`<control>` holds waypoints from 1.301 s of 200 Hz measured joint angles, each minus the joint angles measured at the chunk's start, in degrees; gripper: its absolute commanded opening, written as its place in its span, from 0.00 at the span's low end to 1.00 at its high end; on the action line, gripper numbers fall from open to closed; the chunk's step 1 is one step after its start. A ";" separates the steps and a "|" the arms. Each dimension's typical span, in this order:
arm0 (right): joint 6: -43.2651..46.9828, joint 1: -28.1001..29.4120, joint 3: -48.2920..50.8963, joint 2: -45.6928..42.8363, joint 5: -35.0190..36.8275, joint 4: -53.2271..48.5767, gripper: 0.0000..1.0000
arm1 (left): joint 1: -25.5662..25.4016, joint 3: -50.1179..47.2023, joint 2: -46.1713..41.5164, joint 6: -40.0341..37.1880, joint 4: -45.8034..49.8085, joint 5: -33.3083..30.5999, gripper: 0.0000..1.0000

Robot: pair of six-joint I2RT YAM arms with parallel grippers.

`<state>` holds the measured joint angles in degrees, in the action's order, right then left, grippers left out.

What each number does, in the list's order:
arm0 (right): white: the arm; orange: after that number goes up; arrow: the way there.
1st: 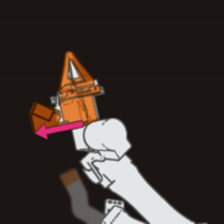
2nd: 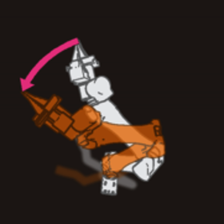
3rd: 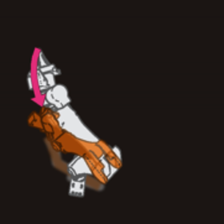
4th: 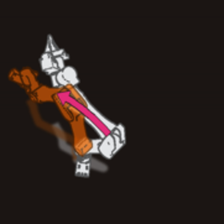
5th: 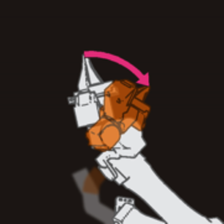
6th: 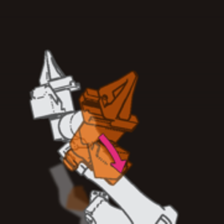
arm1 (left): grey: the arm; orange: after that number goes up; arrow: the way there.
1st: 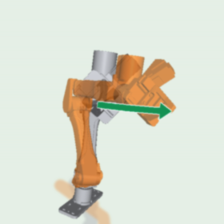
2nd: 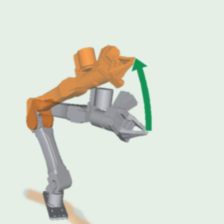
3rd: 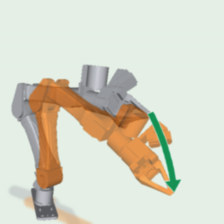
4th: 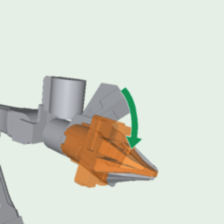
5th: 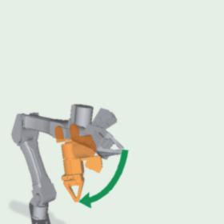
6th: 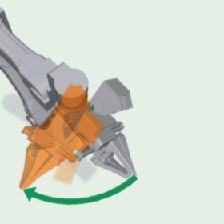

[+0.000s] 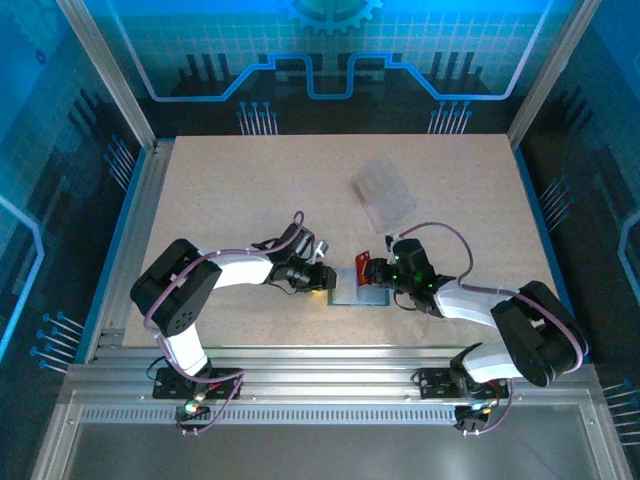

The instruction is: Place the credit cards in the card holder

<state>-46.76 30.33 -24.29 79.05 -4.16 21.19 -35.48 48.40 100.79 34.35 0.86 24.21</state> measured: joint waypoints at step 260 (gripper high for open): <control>-5.99 2.16 -0.22 1.22 -2.56 1.31 0.02 | 0.00 0.33 0.52 0.15 -0.02 0.02 0.33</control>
<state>-52.75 32.49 -24.51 80.27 -6.72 22.50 -35.48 48.73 101.32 34.50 0.84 24.23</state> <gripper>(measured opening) 0.064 0.329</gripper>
